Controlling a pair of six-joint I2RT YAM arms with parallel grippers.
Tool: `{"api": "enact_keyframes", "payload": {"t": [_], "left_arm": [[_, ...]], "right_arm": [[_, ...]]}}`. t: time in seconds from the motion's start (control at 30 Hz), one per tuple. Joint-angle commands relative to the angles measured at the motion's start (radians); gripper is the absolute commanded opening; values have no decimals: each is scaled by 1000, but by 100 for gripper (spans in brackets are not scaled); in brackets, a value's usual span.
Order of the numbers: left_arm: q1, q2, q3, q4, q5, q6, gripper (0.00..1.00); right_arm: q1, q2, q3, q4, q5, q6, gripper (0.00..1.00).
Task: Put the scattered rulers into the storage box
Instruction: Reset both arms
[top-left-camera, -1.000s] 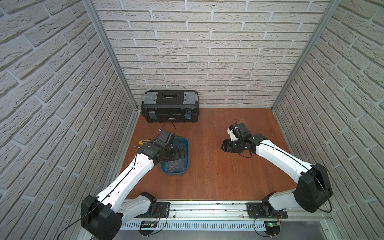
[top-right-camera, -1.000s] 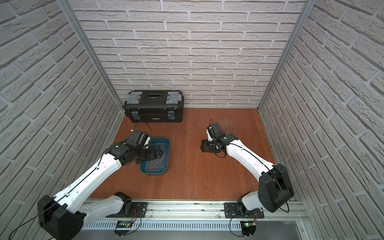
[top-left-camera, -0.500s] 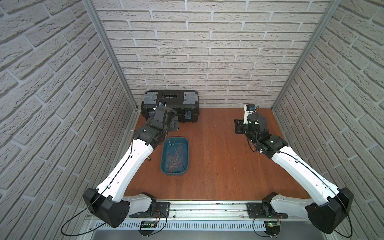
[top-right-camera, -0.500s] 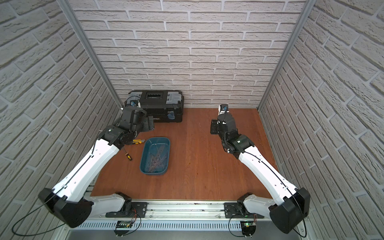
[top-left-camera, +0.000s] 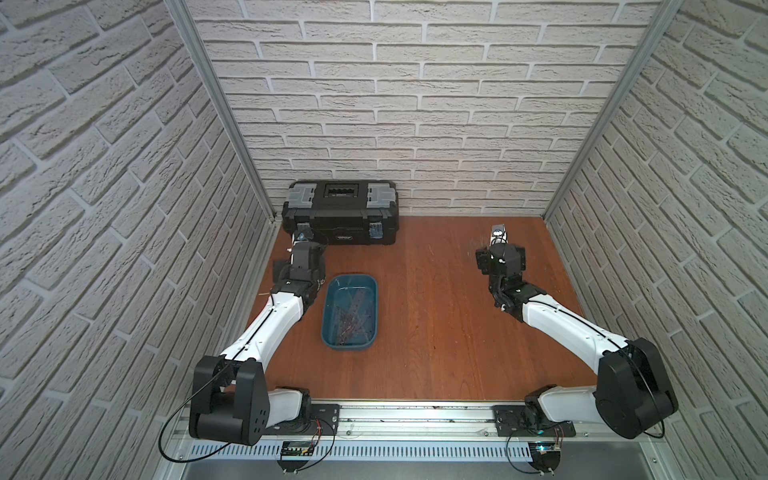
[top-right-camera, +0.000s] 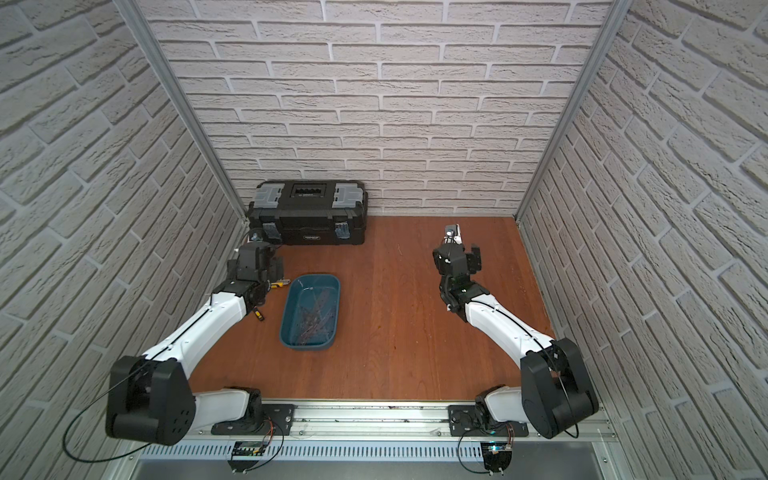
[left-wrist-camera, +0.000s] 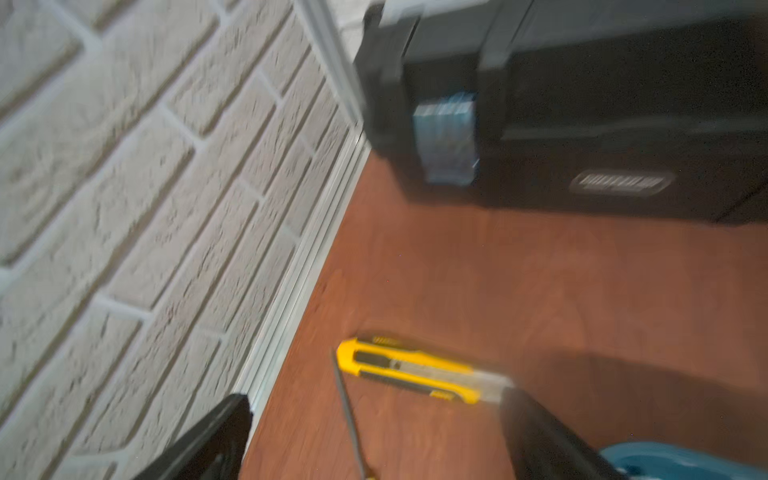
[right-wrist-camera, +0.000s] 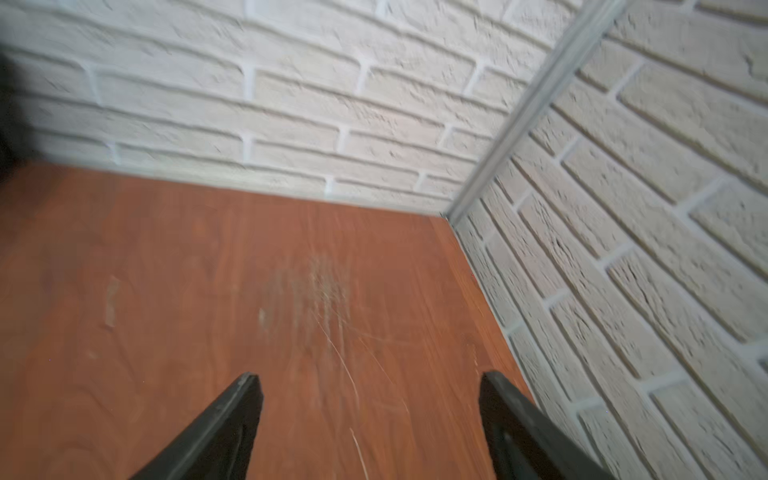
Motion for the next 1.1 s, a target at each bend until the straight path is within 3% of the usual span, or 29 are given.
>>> {"api": "enact_keyframes", "payload": {"t": [0.0,0.17,0.3,0.43,0.53,0.77,0.87,0.9,0.93,1.0,1.07], "left_arm": [[31,-27,-89,189,-6,7,99],[65,22,-227,451,61,53,98],[79,115,-293,631,170,97,99],[98,179,-286,715,193,130,98],[115,243,-316,840,278,145,98],[165,237,-322,829,408,122,98],[175,257,-376,930,476,135,98],[175,290,-411,1046,467,141,98],[175,263,-391,961,471,131,98],[176,268,-390,968,469,131,98],[175,272,-393,982,467,132,98]], "right_arm": [[-13,22,-73,193,63,-34,86],[-40,85,-203,460,13,-83,87],[-77,101,-239,600,-116,-112,88],[-99,120,-206,558,-160,-122,88],[-97,66,-228,504,-180,-96,88],[-99,-52,-337,465,-211,-44,89],[-99,-13,-411,554,-231,-28,93],[-94,14,-436,625,-221,-32,100],[-93,38,-458,691,-249,-51,99],[-97,97,-435,712,-273,-69,99],[-115,104,-389,627,-268,-37,99]]}}
